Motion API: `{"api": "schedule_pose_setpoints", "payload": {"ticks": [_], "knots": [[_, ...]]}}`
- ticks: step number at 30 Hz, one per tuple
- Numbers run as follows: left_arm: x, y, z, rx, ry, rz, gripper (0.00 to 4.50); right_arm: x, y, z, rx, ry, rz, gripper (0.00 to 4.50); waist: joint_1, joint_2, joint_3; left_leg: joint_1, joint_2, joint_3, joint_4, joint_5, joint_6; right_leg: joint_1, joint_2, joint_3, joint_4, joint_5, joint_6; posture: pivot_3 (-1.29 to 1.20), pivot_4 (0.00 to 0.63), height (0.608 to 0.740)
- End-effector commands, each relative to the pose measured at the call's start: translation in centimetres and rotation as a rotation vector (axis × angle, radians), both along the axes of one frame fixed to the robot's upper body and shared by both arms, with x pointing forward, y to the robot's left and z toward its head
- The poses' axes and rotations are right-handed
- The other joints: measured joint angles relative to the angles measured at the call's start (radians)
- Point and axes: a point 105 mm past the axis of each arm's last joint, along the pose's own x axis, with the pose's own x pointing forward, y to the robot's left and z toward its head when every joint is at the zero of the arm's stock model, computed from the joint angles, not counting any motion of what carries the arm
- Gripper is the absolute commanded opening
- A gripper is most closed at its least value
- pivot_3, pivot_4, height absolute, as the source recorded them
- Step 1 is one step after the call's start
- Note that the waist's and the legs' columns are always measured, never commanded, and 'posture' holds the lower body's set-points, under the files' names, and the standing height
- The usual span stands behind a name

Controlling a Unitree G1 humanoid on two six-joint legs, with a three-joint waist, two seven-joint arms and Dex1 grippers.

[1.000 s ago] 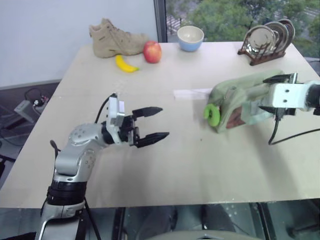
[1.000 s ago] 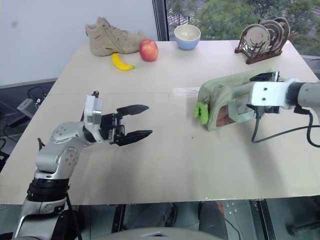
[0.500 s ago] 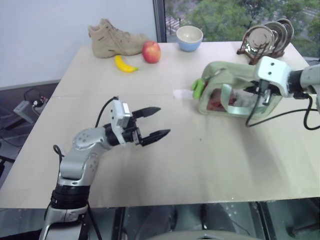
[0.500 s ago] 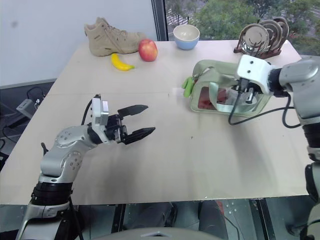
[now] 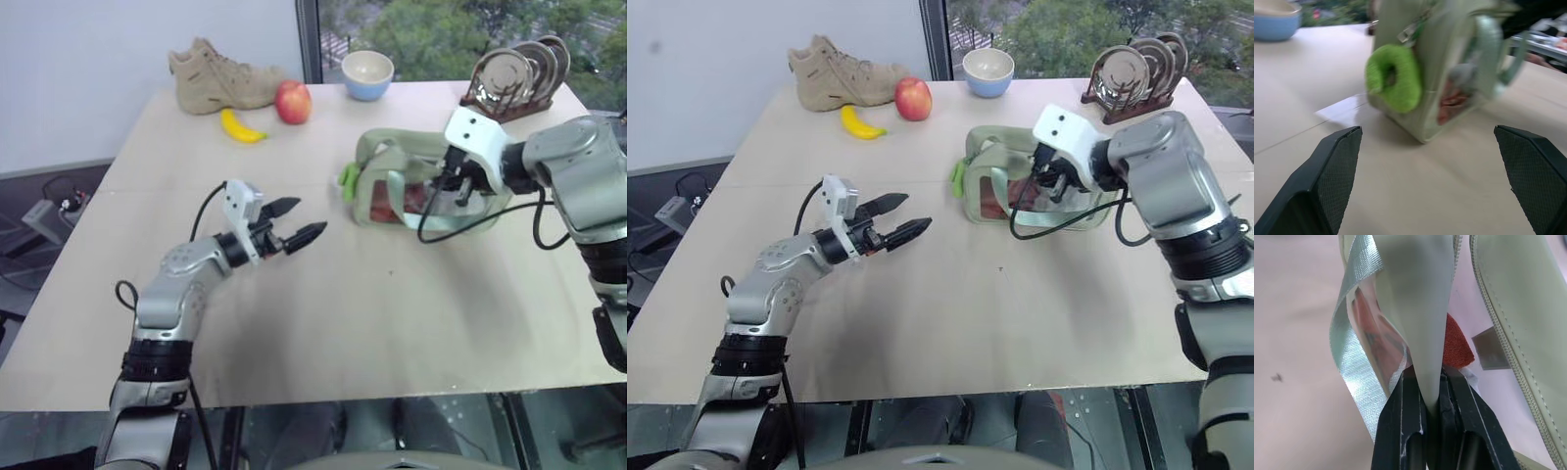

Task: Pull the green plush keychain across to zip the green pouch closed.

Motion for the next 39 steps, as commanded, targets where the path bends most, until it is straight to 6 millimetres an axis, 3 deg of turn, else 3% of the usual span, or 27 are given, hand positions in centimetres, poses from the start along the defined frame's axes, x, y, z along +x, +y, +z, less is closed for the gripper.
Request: {"api": "schedule_pose_setpoints", "payload": {"ticks": [1,7,12,16,22,32,36,39], "knots": [[1.0,-0.3,1.1,0.024,-0.073,0.056,4.50,-0.5,1.5,2.0,0.022,-0.064,0.044,0.02,-0.004,0.000,0.000,0.000,0.000,0.000,0.000,0.000,0.000,0.000,-0.001,0.000,0.000,0.000,0.000,0.00,0.150,0.740],[3.2,-0.8,1.1,0.044,-0.123,0.175,4.50,-0.5,2.3,1.6,0.017,-0.065,0.063,0.02,-0.007,0.000,0.000,-0.001,-0.001,-0.002,0.002,0.000,0.000,0.000,-0.002,-0.002,0.001,0.000,0.000,0.00,0.150,0.740],[3.8,-2.6,1.6,0.172,-0.296,0.201,4.50,-0.6,2.5,1.5,0.013,-0.068,0.076,0.02,-0.009,0.000,0.000,-0.001,-0.001,-0.001,0.003,0.000,0.000,0.000,-0.003,-0.002,0.002,0.000,0.000,0.00,0.150,0.740],[4.5,-3.2,2.6,0.157,-0.372,0.273,4.50,-0.7,2.8,1.6,0.017,-0.071,0.088,0.02,-0.009,0.000,0.000,-0.002,-0.001,-0.001,0.004,0.000,0.000,0.000,-0.003,-0.002,0.002,0.000,0.000,0.00,0.150,0.740],[4.7,-3.9,2.3,0.237,-0.440,0.291,4.50,-0.9,2.8,1.7,0.017,-0.076,0.096,0.02,-0.010,-0.001,0.000,-0.007,-0.001,-0.001,0.010,0.000,0.000,-0.006,-0.003,-0.002,0.011,0.000,0.000,0.00,0.150,0.740],[5.2,-5.1,1.6,0.312,-0.454,0.280,0.11,-1.1,2.8,1.6,0.031,-0.068,0.099,0.00,-0.007,-0.001,0.000,-0.016,-0.003,-0.003,0.016,0.000,0.000,-0.011,-0.005,-0.006,0.014,0.000,0.000,0.00,0.150,0.740],[5.4,-5.2,2.1,0.302,-0.469,0.287,0.11,-1.1,2.9,1.4,0.033,-0.067,0.099,0.00,-0.009,-0.001,0.000,-0.016,-0.003,-0.004,0.016,0.000,0.000,-0.011,-0.005,-0.007,0.015,0.000,0.000,0.00,0.150,0.740],[5.5,-3.8,3.5,0.385,-0.617,0.379,0.11,-1.1,2.9,1.2,0.033,-0.065,0.100,0.00,-0.010,-0.001,0.000,-0.016,-0.003,-0.004,0.016,0.000,0.000,-0.011,-0.005,-0.007,0.015,0.000,0.001,0.00,0.150,0.740]]}}
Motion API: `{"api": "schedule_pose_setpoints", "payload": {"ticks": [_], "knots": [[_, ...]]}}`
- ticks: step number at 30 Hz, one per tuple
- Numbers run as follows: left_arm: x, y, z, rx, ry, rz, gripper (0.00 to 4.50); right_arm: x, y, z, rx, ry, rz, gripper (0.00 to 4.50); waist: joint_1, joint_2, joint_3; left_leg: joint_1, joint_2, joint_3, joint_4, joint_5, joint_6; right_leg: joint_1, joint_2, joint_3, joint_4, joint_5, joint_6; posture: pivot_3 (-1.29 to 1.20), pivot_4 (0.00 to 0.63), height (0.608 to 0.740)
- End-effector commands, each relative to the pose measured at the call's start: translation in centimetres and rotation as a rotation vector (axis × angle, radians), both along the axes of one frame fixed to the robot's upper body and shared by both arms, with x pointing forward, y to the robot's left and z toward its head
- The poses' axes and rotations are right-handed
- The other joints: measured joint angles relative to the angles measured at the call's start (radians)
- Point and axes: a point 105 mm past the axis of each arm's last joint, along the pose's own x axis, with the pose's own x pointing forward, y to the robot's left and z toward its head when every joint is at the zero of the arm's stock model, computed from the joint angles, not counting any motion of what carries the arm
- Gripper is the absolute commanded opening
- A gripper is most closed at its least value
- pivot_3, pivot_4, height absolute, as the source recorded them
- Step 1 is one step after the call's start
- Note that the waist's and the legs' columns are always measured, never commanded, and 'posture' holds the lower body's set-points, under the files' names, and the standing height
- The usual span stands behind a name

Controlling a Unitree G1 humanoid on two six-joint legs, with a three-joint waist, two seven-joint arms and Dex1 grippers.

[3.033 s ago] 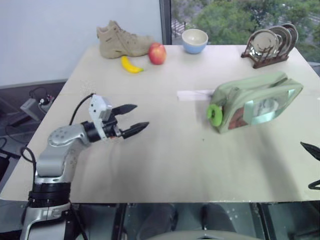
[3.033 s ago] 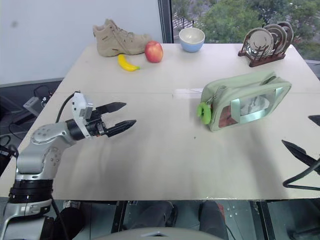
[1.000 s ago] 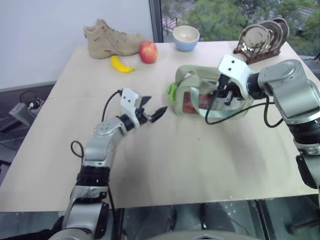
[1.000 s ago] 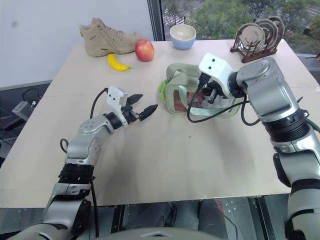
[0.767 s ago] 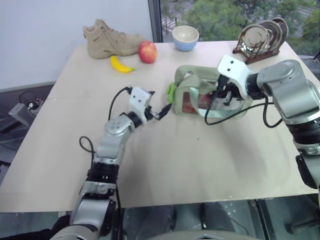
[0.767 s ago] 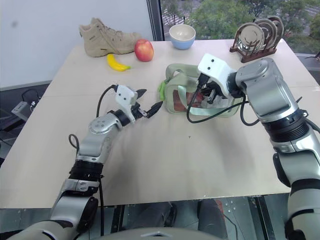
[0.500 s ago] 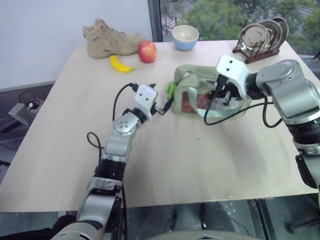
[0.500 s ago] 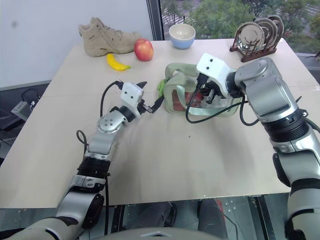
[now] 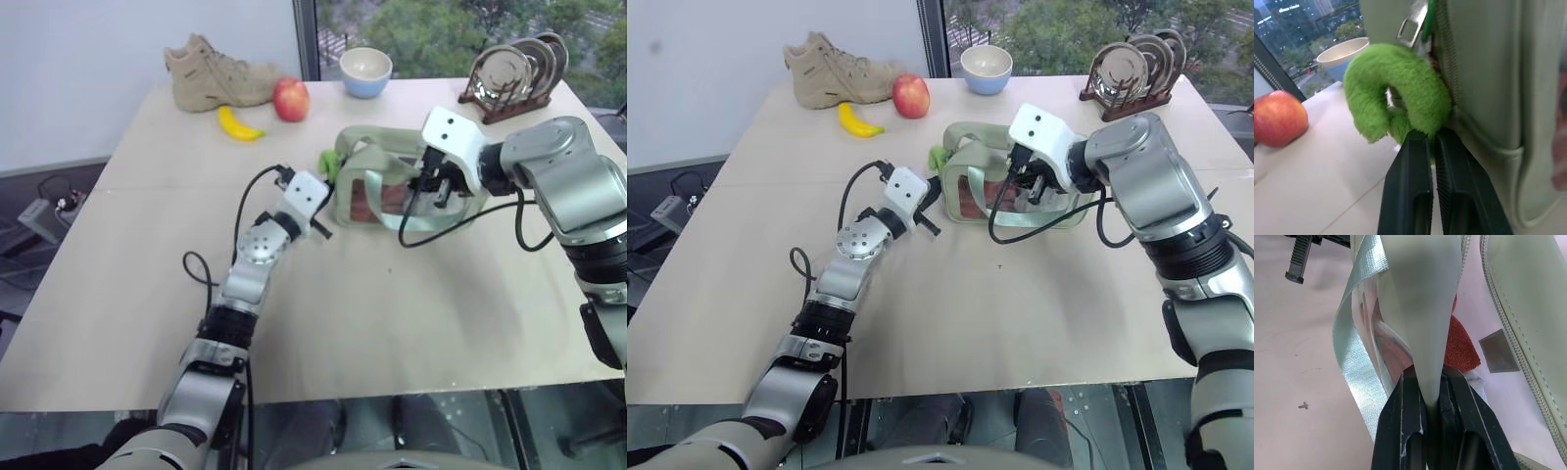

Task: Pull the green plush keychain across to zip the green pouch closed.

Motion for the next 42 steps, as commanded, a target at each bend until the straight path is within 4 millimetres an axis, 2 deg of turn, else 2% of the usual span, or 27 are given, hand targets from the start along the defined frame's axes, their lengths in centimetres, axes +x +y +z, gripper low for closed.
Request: {"api": "schedule_pose_setpoints", "payload": {"ticks": [1,4,5,7,11,14,15,18,22,23,24,27,29,32,33,37,39,42], "knots": [[0.0,1.6,3.6,0.096,-0.258,0.093,0.11,-0.4,0.6,1.3,0.009,-0.056,0.034,0.00,0.000,0.000,0.000,0.000,0.000,0.000,0.000,0.000,0.000,0.000,0.000,0.000,0.000,0.000,0.000,0.00,0.150,0.740],[-0.4,3.2,6.4,0.188,-0.477,0.191,0.11,-0.2,0.5,1.1,0.007,-0.056,0.027,0.00,0.000,0.000,0.000,0.000,0.000,-0.001,0.000,0.000,0.000,0.000,0.000,-0.001,0.000,0.000,0.000,0.00,0.150,0.740],[-0.8,3.5,7.8,0.238,-0.585,0.212,0.11,0.0,0.5,1.0,0.008,-0.057,0.022,0.00,0.001,0.000,0.000,0.000,0.000,0.000,0.000,0.000,0.000,0.000,0.000,0.000,0.000,0.000,0.000,0.00,0.150,0.740],[-1.1,3.5,9.3,0.289,-0.696,0.205,0.11,0.2,0.5,1.0,0.010,-0.057,0.019,0.00,0.003,0.000,0.000,-0.001,0.000,-0.001,0.000,0.000,0.000,0.000,0.000,-0.001,0.000,0.000,0.000,0.00,0.150,0.740],[-1.2,1.7,10.7,0.369,-0.779,0.046,0.11,0.4,0.9,1.0,0.015,-0.061,0.028,0.00,0.006,0.000,0.000,-0.001,-0.001,-0.001,0.000,0.000,0.000,0.000,-0.001,-0.002,0.000,0.000,0.000,0.00,0.150,0.740],[-1.3,-0.3,10.9,0.431,-0.789,-0.113,0.11,0.5,1.2,1.1,0.020,-0.067,0.035,0.00,0.003,-0.001,0.000,-0.001,-0.001,-0.001,0.000,0.000,0.000,0.000,-0.002,-0.003,0.000,0.000,0.000,0.00,0.150,0.740],[-1.1,-0.8,10.7,0.460,-0.775,-0.154,0.11,0.6,1.3,1.1,0.022,-0.069,0.036,0.00,0.002,-0.001,0.000,-0.001,-0.001,-0.001,0.000,0.000,0.000,0.000,-0.002,-0.004,0.000,0.000,0.000,0.00,0.150,0.740],[-0.3,-1.6,9.6,0.489,-0.655,-0.249,0.95,0.7,1.6,1.2,0.032,-0.077,0.034,0.00,-0.001,-0.001,0.000,-0.002,-0.001,-0.001,0.000,0.000,0.000,-0.001,-0.003,-0.004,0.001,0.000,0.000,0.00,0.150,0.740],[0.7,-1.3,9.1,0.487,-0.562,-0.255,2.77,0.7,1.8,1.3,0.043,-0.083,0.030,0.00,-0.004,-0.001,0.000,-0.002,-0.001,-0.001,0.000,0.000,0.000,-0.002,-0.002,-0.004,0.001,0.000,0.000,0.00,0.150,0.740],[0.7,-1.3,8.6,0.472,-0.491,-0.299,3.28,0.7,1.8,1.3,0.045,-0.084,0.029,0.00,-0.003,-0.001,-0.001,-0.003,-0.001,-0.002,0.001,0.000,0.000,-0.003,-0.002,-0.004,0.001,0.000,0.000,0.00,0.150,0.740],[0.7,-1.0,8.5,0.443,-0.450,-0.316,3.61,0.7,1.8,1.3,0.047,-0.084,0.027,0.00,-0.003,-0.001,-0.001,-0.003,-0.001,-0.002,0.001,0.000,0.000,-0.003,-0.002,-0.004,0.001,0.000,0.000,0.00,0.150,0.740],[0.7,0.1,8.1,0.279,-0.243,-0.384,3.61,0.7,1.7,1.3,0.048,-0.083,0.023,0.00,-0.005,-0.001,-0.001,-0.003,-0.001,-0.002,0.001,0.000,0.000,-0.003,-0.002,-0.004,0.001,0.000,0.000,0.00,0.150,0.740],[0.7,1.3,8.5,0.195,-0.177,-0.391,3.61,0.7,1.7,1.3,0.049,-0.081,0.023,0.00,-0.008,-0.001,-0.001,-0.004,-0.001,-0.002,0.002,0.000,0.000,-0.003,-0.002,-0.004,0.002,0.000,0.000,0.00,0.150,0.740],[-0.1,3.2,8.7,-0.005,-0.006,-0.456,3.61,0.7,1.7,1.2,0.050,-0.077,0.023,0.00,-0.021,-0.001,-0.001,-0.004,-0.001,-0.003,0.003,0.000,0.000,-0.004,-0.002,-0.004,0.002,0.000,0.000,0.00,0.150,0.740],[-1.0,3.5,8.2,-0.034,0.062,-0.515,3.61,0.7,1.7,1.2,0.050,-0.074,0.026,0.00,-0.025,-0.001,-0.001,-0.004,-0.001,-0.003,0.003,0.000,0.000,-0.004,-0.002,-0.004,0.002,0.000,0.000,0.00,0.150,0.740],[-3.3,3.8,6.8,-0.137,0.260,-0.609,3.61,0.6,1.7,1.0,0.047,-0.068,0.035,0.00,-0.030,-0.001,-0.001,-0.004,-0.001,-0.004,0.003,0.000,0.000,-0.004,-0.002,-0.004,0.002,0.000,0.000,0.00,0.150,0.740],[-3.5,3.9,5.7,-0.117,0.279,-0.584,3.61,0.5,1.8,1.1,0.048,-0.068,0.041,0.00,-0.027,-0.001,-0.001,-0.004,-0.001,-0.004,0.003,0.000,0.000,-0.004,-0.002,-0.005,0.002,0.000,0.000,0.00,0.150,0.740],[-3.7,3.2,5.3,-0.120,0.269,-0.576,3.61,0.5,2.0,1.1,0.048,-0.067,0.048,0.00,-0.026,-0.001,-0.001,-0.003,-0.002,-0.005,0.003,0.000,0.000,-0.003,-0.002,-0.006,0.002,0.000,0.000,0.00,0.150,0.740]]}}
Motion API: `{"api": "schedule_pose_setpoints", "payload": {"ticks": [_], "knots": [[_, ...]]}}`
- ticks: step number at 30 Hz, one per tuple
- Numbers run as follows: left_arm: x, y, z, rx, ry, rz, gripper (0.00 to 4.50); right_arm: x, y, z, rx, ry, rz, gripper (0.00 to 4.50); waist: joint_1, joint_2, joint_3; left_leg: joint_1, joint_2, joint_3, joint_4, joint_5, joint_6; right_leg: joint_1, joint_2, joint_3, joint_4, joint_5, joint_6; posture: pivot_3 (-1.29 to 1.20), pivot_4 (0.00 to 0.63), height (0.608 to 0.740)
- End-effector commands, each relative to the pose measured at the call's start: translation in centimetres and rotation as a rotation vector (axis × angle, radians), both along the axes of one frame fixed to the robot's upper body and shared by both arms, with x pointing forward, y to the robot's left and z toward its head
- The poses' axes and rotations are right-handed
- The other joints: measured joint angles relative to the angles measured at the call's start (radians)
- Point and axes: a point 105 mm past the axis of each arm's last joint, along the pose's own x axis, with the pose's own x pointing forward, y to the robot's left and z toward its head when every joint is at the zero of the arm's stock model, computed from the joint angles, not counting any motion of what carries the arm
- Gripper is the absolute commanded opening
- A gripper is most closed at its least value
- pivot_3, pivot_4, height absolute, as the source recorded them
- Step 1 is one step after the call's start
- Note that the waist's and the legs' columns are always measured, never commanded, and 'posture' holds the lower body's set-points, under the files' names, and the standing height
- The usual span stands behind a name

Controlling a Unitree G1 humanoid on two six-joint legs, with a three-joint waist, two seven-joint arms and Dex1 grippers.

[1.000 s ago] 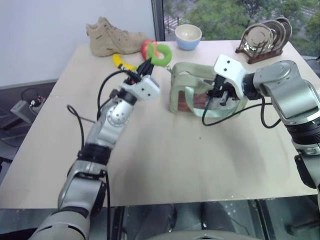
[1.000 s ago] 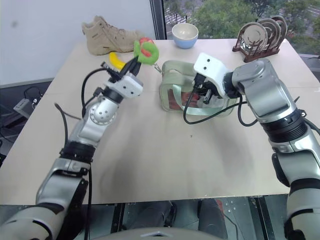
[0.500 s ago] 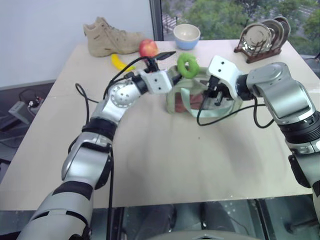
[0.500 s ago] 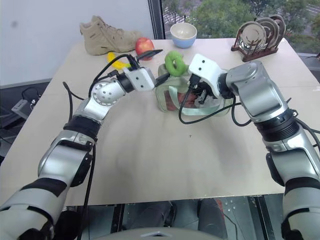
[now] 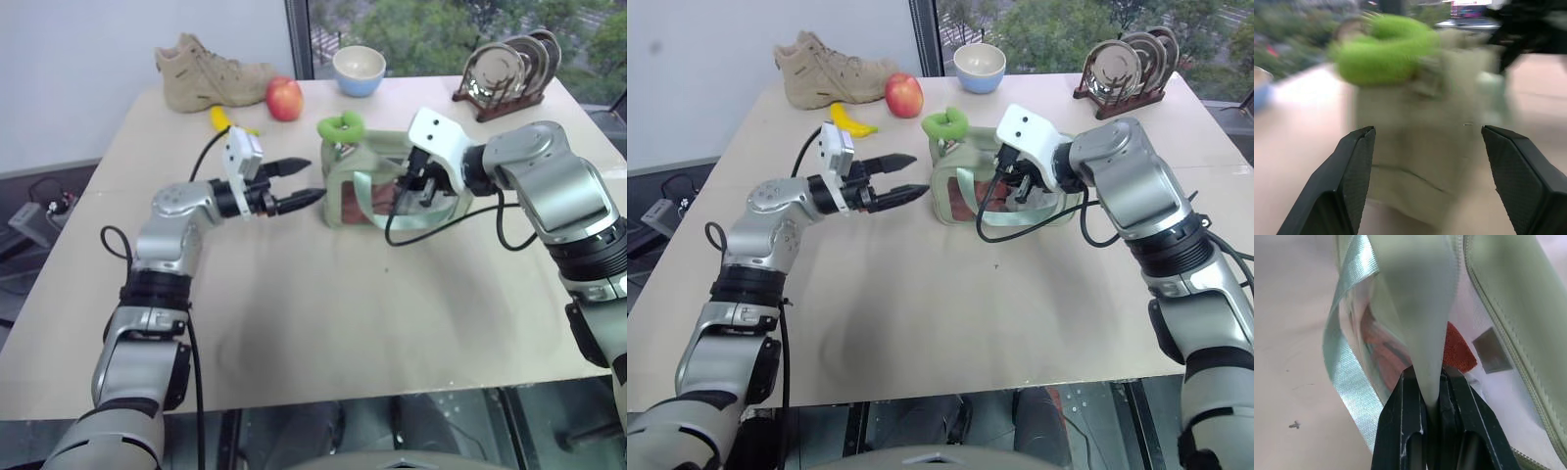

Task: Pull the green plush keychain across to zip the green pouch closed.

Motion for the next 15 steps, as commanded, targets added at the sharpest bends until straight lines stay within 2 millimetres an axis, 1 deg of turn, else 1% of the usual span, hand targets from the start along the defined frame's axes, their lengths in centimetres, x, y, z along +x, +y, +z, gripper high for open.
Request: {"api": "schedule_pose_setpoints", "payload": {"ticks": [1,3,5,9,11,15], "knots": [[-0.5,-1.0,1.2,-0.002,-0.072,-0.018,3.61,-0.3,0.6,1.6,0.017,-0.048,0.036,0.00,0.000,0.000,0.000,0.000,0.000,0.000,0.000,0.000,0.000,0.000,0.000,0.000,0.000,0.000,0.000,0.00,0.150,0.740],[-0.5,-1.0,0.8,-0.005,-0.069,-0.006,3.61,-0.3,0.7,1.6,0.016,-0.048,0.037,0.00,0.000,0.000,0.000,0.000,0.000,0.000,0.000,0.000,0.000,0.001,0.000,0.000,0.000,0.000,0.000,0.00,0.150,0.740],[-0.1,-0.7,0.3,0.003,-0.077,0.046,3.61,-0.3,0.6,1.6,0.015,-0.048,0.037,0.00,-0.003,0.000,0.000,0.001,0.000,0.001,0.000,0.000,0.000,0.001,0.000,0.001,0.000,0.000,0.000,0.00,0.150,0.740],[0.7,-1.0,0.0,-0.047,-0.092,0.148,3.61,-0.4,0.6,1.6,0.015,-0.048,0.037,0.00,0.000,0.000,0.000,0.001,0.000,0.002,0.000,0.000,0.000,0.001,0.000,0.001,0.000,0.000,0.000,0.00,0.150,0.740],[0.6,-1.5,-0.4,-0.052,-0.093,0.155,3.61,-0.4,0.7,1.6,0.015,-0.047,0.037,0.00,0.002,0.000,0.000,0.001,0.000,0.002,0.001,0.000,0.000,0.001,0.000,0.001,0.000,0.000,0.000,0.00,0.150,0.740],[0.3,-1.8,-1.1,-0.049,-0.092,0.167,3.61,-0.4,0.6,1.6,0.013,-0.048,0.038,0.00,-0.001,-0.001,0.000,0.001,0.000,0.002,0.001,0.000,0.000,0.001,0.000,0.001,0.000,0.000,0.000,0.00,0.150,0.740]]}}
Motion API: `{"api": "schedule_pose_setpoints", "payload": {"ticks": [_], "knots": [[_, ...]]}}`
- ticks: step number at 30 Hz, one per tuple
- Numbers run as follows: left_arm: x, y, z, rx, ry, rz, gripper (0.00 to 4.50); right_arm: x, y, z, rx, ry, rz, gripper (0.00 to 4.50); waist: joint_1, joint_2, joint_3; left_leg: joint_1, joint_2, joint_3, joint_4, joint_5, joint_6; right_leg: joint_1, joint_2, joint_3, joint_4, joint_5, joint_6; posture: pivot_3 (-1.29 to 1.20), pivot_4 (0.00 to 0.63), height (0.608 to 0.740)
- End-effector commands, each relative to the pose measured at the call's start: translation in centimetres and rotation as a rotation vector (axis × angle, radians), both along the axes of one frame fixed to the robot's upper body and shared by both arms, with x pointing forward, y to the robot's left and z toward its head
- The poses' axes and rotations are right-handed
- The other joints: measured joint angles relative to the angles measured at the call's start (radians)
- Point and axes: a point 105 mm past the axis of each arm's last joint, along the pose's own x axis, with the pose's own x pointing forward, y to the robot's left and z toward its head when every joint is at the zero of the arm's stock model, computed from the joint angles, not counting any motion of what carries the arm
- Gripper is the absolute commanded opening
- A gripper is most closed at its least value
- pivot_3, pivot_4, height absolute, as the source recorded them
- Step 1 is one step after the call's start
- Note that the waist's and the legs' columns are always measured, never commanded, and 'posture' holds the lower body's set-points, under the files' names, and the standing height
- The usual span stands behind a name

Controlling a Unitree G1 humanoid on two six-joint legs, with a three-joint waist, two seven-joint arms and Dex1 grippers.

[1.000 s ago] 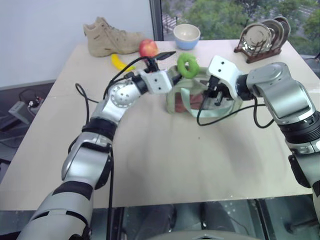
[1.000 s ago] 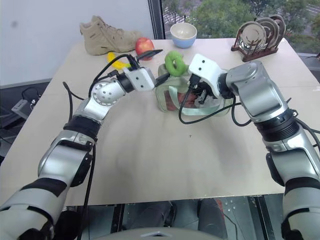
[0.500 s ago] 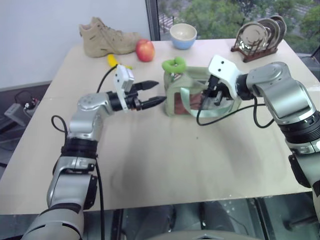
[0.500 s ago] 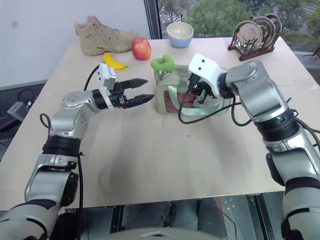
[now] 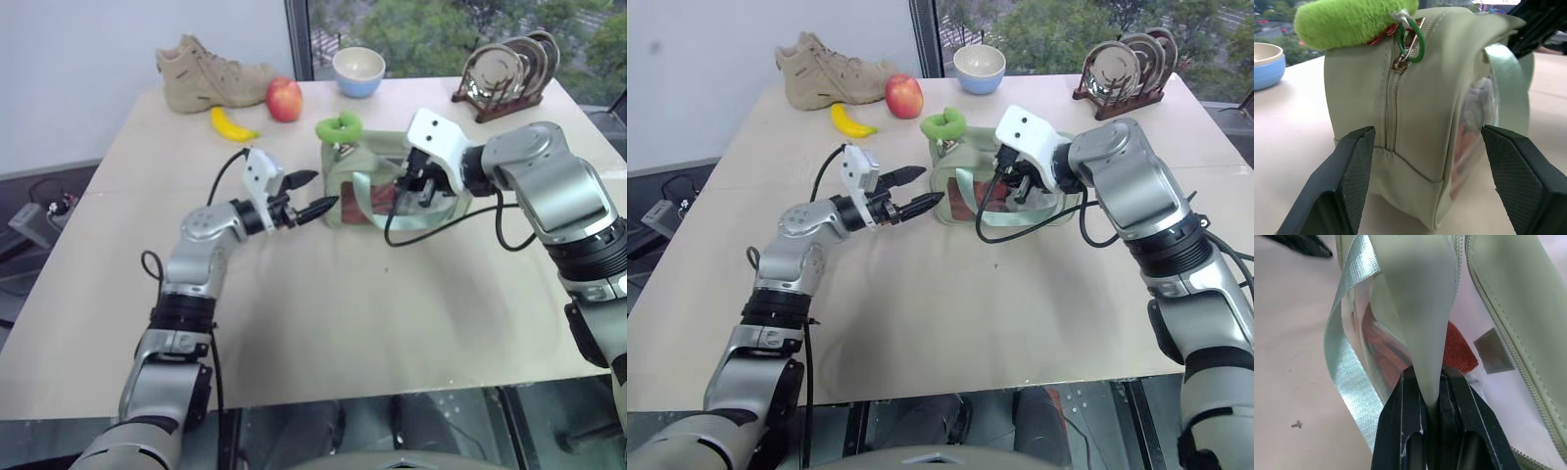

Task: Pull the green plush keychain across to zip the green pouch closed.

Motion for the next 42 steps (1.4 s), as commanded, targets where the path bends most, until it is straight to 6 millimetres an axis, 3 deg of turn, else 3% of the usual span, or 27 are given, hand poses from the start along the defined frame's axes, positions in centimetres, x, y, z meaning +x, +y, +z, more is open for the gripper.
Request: {"api": "schedule_pose_setpoints", "payload": {"ticks": [1,10,16,17,18,19,23,24,26,35,42], "knots": [[-0.5,-0.3,1.2,-0.002,-0.072,0.008,3.61,-0.3,0.5,1.7,0.012,-0.053,0.032,0.00,0.000,0.000,0.000,0.000,0.000,0.000,0.000,0.000,0.000,0.000,0.000,0.000,0.000,0.000,0.000,0.00,0.150,0.740],[-0.9,-1.2,0.9,-0.031,-0.065,0.014,3.61,-0.3,0.5,1.7,0.010,-0.050,0.032,0.00,0.001,0.000,0.000,0.000,0.000,0.000,0.000,0.000,0.000,0.000,0.000,0.000,0.000,0.000,0.000,0.00,0.150,0.740],[-0.8,-1.5,1.2,-0.053,-0.070,0.015,1.04,-0.3,0.4,1.6,0.002,-0.053,0.036,0.00,0.002,0.000,0.000,0.000,0.000,0.000,0.000,0.000,0.000,0.000,0.000,0.000,0.000,0.000,0.000,0.00,0.150,0.740],[-0.8,-1.4,1.2,-0.055,-0.071,0.015,0.84,-0.5,0.4,1.5,-0.027,-0.062,0.067,0.00,0.002,0.000,0.000,0.000,0.000,0.000,0.000,0.000,0.000,0.000,0.000,0.000,0.000,0.000,0.000,0.00,0.150,0.740],[-0.8,-1.4,1.2,-0.052,-0.074,0.017,0.24,-0.8,0.4,1.3,-0.044,-0.056,0.100,0.00,0.003,0.000,0.000,0.000,0.000,0.000,0.000,0.000,0.000,0.000,0.000,0.000,0.000,0.000,0.000,0.00,0.150,0.740],[-0.8,-1.3,1.3,-0.050,-0.075,0.018,0.24,-1.1,0.5,1.3,-0.051,-0.053,0.122,0.00,0.003,0.000,0.000,0.000,0.000,0.000,0.000,0.000,0.000,0.000,0.000,0.000,0.000,0.000,0.000,0.00,0.150,0.740],[-0.7,-1.3,1.3,-0.047,-0.081,0.019,0.22,-0.7,0.2,1.6,-0.046,-0.111,0.104,1.24,0.003,0.000,0.000,0.000,0.000,0.000,0.000,0.000,0.000,0.000,0.000,0.000,0.000,0.000,0.000,0.00,0.150,0.740],[-0.7,-1.3,1.4,-0.047,-0.083,0.018,0.22,-0.5,0.1,1.7,-0.047,-0.132,0.093,1.92,0.003,0.000,0.000,0.000,0.000,0.000,0.000,0.000,0.000,0.000,0.000,0.000,0.000,0.000,0.000,0.00,0.150,0.740],[-0.8,-1.3,1.4,-0.046,-0.085,0.017,0.22,-0.6,0.0,1.8,-0.040,-0.151,0.090,2.70,0.004,0.000,0.000,0.000,0.000,0.000,0.000,0.000,0.000,0.000,0.000,0.000,0.000,0.000,0.000,0.00,0.150,0.740],[-0.7,-1.2,1.4,-0.029,-0.099,0.026,0.22,-1.4,-0.2,6.9,0.161,-0.230,0.043,2.70,0.005,0.000,0.000,0.000,0.000,0.000,0.000,0.000,0.000,0.000,0.000,0.000,0.000,0.000,0.000,0.00,0.150,0.740],[-0.9,-1.3,1.3,-0.025,-0.109,0.026,0.22,-1.2,1.8,7.6,0.176,-0.292,0.056,2.70,0.004,0.000,0.000,0.000,0.000,0.000,0.000,0.000,0.000,0.000,0.000,0.000,0.000,0.000,0.000,0.00,0.150,0.740]]}}
